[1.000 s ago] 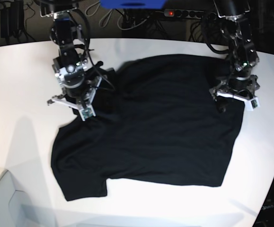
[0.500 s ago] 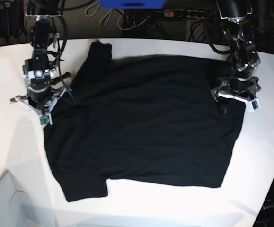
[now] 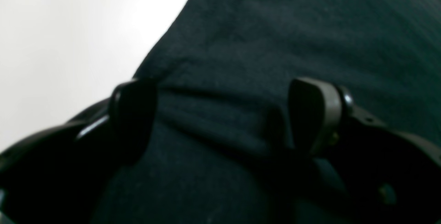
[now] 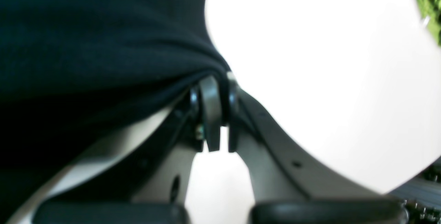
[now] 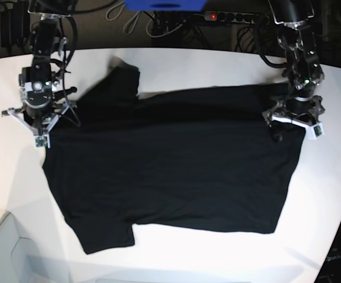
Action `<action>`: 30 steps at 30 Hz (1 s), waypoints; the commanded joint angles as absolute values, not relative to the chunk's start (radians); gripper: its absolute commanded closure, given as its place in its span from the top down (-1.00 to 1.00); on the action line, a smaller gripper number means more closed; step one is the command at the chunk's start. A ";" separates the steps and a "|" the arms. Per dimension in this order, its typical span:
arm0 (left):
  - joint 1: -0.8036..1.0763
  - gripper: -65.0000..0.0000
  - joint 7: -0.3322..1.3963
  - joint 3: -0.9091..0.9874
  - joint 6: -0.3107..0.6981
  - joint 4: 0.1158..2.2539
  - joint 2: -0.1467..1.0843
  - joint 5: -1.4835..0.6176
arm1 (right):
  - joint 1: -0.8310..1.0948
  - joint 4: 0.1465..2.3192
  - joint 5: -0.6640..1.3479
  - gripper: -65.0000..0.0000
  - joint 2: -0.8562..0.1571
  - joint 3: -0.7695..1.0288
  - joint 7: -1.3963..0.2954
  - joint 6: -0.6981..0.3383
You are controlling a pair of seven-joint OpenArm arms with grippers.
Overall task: Layout the t-shirt on the table in an organized manner, then fold the t-shirt properly
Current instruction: 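Grasp the sleeve near the right gripper and spread it flat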
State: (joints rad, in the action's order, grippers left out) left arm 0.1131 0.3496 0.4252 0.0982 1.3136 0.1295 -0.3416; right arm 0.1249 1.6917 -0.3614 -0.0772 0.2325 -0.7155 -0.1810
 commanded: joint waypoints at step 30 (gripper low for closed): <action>0.114 0.80 0.418 0.426 0.077 1.313 0.130 -0.349 | 0.297 1.989 -0.364 -0.16 0.157 0.344 -0.894 -0.576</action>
